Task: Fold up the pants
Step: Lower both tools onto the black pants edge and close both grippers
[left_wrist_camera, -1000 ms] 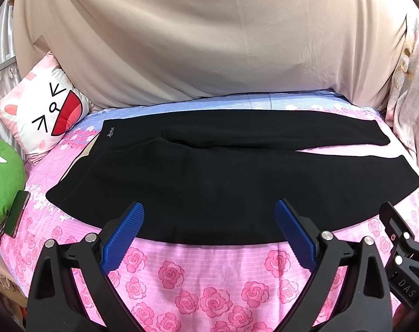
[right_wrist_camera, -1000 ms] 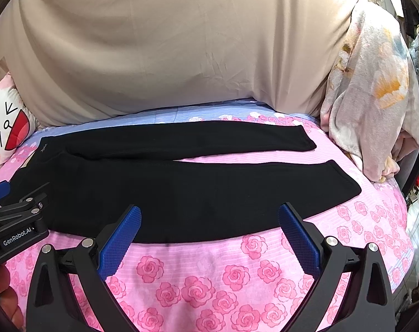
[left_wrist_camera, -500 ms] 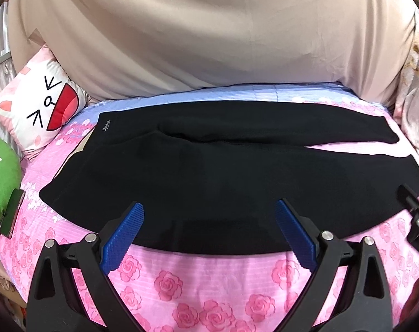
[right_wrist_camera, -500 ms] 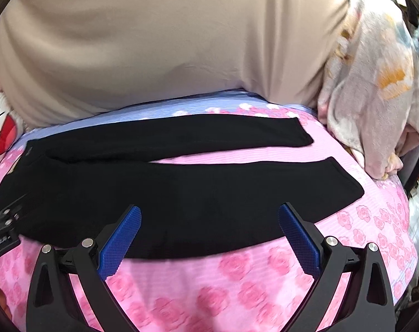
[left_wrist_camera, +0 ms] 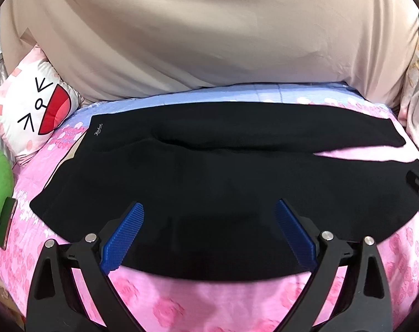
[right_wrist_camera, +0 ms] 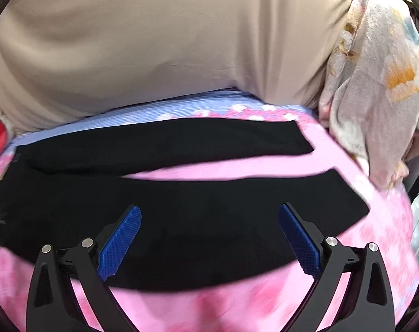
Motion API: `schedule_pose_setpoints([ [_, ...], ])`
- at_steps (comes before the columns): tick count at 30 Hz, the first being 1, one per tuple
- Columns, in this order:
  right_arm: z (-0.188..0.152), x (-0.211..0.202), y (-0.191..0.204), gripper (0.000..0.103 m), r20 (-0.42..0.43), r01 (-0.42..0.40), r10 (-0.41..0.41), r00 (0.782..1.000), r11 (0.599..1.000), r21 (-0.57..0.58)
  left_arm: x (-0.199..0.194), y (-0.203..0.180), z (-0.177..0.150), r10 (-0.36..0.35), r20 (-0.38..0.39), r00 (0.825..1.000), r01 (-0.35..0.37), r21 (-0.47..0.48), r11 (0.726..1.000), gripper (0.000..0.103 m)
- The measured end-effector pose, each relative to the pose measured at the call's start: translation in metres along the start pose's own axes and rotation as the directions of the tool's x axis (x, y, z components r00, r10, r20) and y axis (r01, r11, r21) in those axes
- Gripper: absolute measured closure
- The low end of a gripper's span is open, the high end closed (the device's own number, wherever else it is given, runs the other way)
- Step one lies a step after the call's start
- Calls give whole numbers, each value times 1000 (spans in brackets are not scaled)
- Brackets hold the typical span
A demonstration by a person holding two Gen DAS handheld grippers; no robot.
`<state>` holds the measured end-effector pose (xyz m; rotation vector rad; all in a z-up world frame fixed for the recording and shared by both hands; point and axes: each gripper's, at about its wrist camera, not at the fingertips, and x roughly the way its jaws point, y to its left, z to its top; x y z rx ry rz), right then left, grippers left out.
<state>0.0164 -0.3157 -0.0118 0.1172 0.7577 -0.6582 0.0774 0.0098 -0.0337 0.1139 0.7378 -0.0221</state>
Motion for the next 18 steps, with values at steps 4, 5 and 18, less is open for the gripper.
schedule_pose_setpoints([
  [4,24,70,-67,6,-73,-11,12,997,1000,9,26,29,19,19,-2,1000,-19,-22,1000,9],
  [5,33,92,-85,8,-93,-27,29,995,999,21,35,38,25,20,0,1000,-20,-34,999,9],
  [18,110,259,-175,30,-216,-55,77,973,993,106,163,197,129,93,-54,994,-99,-124,987,9],
])
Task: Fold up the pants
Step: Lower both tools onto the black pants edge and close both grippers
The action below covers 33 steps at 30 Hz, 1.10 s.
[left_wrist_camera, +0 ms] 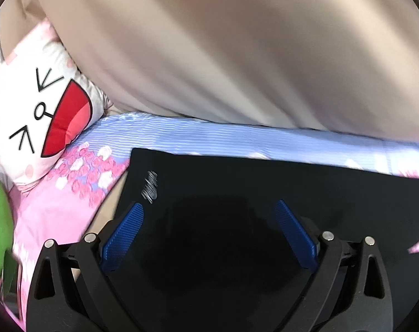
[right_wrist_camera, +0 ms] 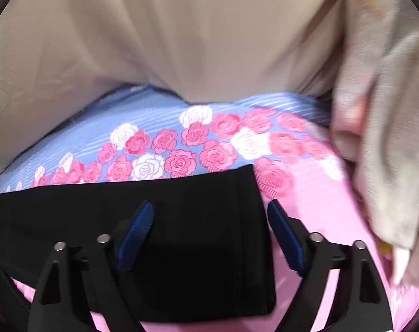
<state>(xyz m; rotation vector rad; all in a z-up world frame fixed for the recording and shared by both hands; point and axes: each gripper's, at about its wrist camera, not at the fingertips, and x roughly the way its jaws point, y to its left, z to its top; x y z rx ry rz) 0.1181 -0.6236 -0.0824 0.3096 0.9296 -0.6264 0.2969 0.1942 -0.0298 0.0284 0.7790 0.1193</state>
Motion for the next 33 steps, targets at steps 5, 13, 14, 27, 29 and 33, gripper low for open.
schedule_pose_setpoints([
  [5,7,12,6,46,3,35,-35,999,999,-27,64,55,30,46,-98,994,-53,-70,996,9],
  [13,3,8,9,94,35,26,-25,999,999,-44,140,101,46,18,-222,975,-66,-210,975,22],
  [14,2,8,11,94,36,21,-19,999,999,-45,146,104,46,-12,-234,972,-43,-226,973,41],
  [27,-28,-92,8,97,210,-39,52,976,997,-64,-7,112,46,-92,-4,996,89,-207,974,86],
  [29,-44,-121,5,97,243,-56,76,967,994,-91,-45,120,30,-114,28,993,117,-193,974,85],
  [33,-85,-160,-8,97,260,-48,80,962,990,-129,-99,131,-22,-112,27,993,115,-167,979,85],
])
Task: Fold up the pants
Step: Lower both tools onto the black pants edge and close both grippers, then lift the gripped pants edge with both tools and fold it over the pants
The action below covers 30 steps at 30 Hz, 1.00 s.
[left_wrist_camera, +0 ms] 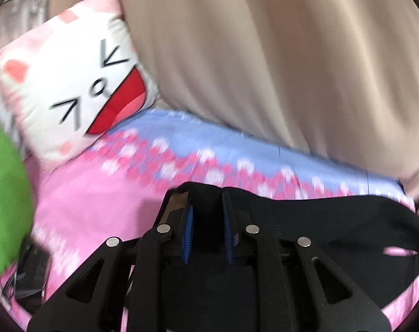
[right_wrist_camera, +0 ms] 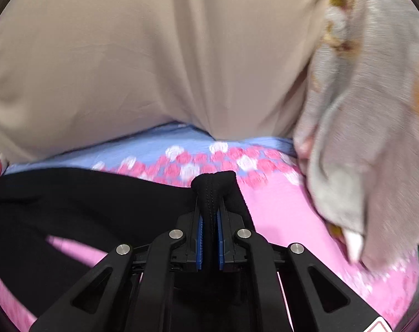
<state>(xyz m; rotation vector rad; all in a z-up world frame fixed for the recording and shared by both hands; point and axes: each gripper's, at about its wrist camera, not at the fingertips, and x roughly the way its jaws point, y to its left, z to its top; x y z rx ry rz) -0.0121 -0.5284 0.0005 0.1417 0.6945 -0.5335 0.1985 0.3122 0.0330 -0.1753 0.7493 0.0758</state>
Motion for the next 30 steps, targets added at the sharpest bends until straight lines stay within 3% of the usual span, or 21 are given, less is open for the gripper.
schedule_pose_setpoints([
  [5,-56,-16,-16,94,-93,23,-23,995,1000,4,-2,24,-66,69,-75,995,-70,-10,998,77],
  [7,-74,-17,-19,85,-130,44,-42,991,999,7,6,42,-90,82,-128,988,-93,-87,992,71],
  [8,-83,-22,-21,80,-137,62,-60,989,998,12,6,51,-98,72,-140,988,-94,-157,983,61],
  [10,-92,-35,-24,61,-128,93,-89,988,995,29,-3,63,-108,-8,-132,991,-31,-290,956,47],
  [12,-98,-53,-27,53,-100,119,-115,988,992,37,-6,65,-113,-102,-112,988,51,-385,921,33],
  [18,-116,-108,-18,47,-16,120,-119,993,989,87,26,38,-116,-221,-164,961,118,-479,870,22],
  [19,-121,-114,-14,47,-13,108,-107,994,990,94,33,36,-116,-242,-175,954,127,-495,859,23],
  [20,-125,-119,-11,47,-12,100,-99,995,990,97,39,35,-115,-254,-184,950,130,-506,853,36],
  [21,-128,-123,-7,46,-13,90,-89,996,991,101,42,34,-112,-239,-199,950,113,-495,861,64],
  [23,-134,-127,1,46,-23,82,-80,997,992,98,37,36,-103,-199,-212,957,83,-457,886,95],
  [27,-145,-131,13,46,-40,15,-10,999,991,134,-10,59,-96,-210,-144,967,117,-480,869,95],
  [30,-151,-128,23,44,-51,-47,56,997,986,162,-8,70,-112,-151,-216,965,38,-455,890,95],
])
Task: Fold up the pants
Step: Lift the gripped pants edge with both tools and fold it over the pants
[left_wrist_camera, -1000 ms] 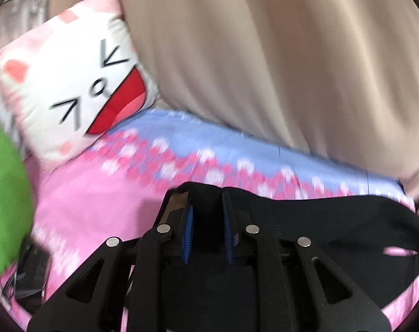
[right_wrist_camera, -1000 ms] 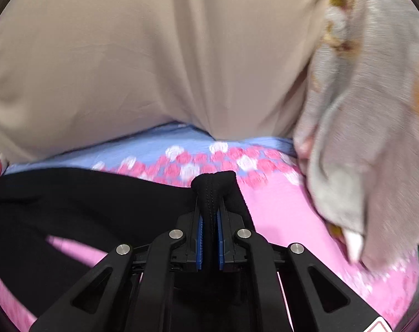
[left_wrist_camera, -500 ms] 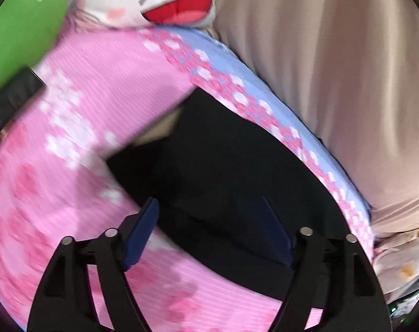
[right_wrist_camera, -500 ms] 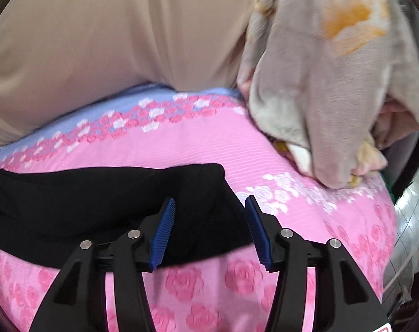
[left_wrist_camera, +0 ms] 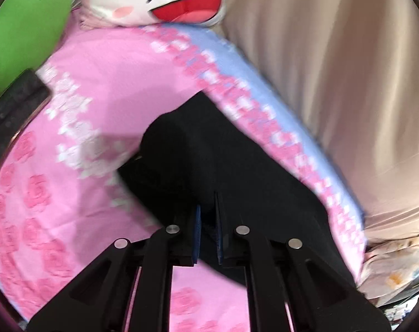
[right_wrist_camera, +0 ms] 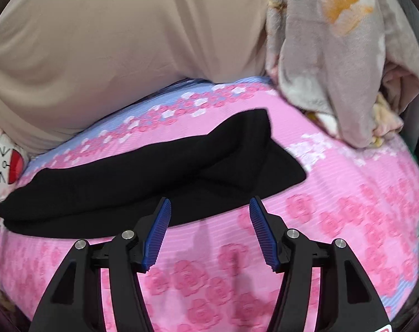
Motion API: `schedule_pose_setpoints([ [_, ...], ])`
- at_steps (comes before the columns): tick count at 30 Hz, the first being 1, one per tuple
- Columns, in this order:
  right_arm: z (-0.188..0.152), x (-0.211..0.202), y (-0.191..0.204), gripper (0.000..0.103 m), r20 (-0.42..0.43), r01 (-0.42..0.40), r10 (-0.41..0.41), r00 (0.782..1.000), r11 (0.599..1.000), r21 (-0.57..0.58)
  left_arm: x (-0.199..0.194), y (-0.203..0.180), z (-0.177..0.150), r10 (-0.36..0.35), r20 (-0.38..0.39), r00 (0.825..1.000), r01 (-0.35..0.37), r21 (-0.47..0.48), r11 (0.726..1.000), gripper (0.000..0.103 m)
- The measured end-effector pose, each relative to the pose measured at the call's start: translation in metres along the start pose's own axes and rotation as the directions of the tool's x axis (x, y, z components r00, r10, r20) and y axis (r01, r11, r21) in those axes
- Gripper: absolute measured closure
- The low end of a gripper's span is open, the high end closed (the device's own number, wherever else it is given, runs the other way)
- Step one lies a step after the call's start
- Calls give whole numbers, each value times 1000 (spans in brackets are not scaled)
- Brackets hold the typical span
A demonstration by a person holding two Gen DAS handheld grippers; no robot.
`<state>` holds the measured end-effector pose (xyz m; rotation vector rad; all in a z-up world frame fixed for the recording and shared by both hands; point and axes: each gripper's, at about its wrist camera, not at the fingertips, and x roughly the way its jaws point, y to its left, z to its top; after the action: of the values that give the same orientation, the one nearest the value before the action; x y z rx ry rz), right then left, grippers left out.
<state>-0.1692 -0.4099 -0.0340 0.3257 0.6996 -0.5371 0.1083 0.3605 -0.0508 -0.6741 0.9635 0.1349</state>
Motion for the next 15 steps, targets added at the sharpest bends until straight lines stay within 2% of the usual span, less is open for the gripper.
schedule_pose_setpoints([
  [3,3,13,7,43,-21,-39,40,999,998,39,28,9,-12,52,-63,997,-53,-11,999,95],
  [5,13,29,7,43,-52,-80,85,995,992,95,33,11,-15,56,-56,997,-57,-17,998,95],
  [8,29,53,5,40,-92,-57,70,993,989,139,31,6,-16,67,-39,997,-67,-7,998,95],
  [11,47,90,-11,39,-140,-34,71,988,968,251,33,3,-14,81,-49,996,-81,2,997,95],
  [12,51,100,-15,63,-150,-23,66,986,962,273,33,2,-13,81,-54,995,-81,0,997,95],
  [13,61,112,-16,97,-156,-16,61,986,962,272,34,3,-12,81,-59,995,-81,-2,997,95],
  [14,71,117,-14,98,-159,-8,50,986,967,255,34,4,-12,79,-61,995,-79,-5,997,95],
  [15,82,113,-10,99,-124,-24,56,991,968,249,34,4,-11,79,-65,995,-80,-7,997,95],
])
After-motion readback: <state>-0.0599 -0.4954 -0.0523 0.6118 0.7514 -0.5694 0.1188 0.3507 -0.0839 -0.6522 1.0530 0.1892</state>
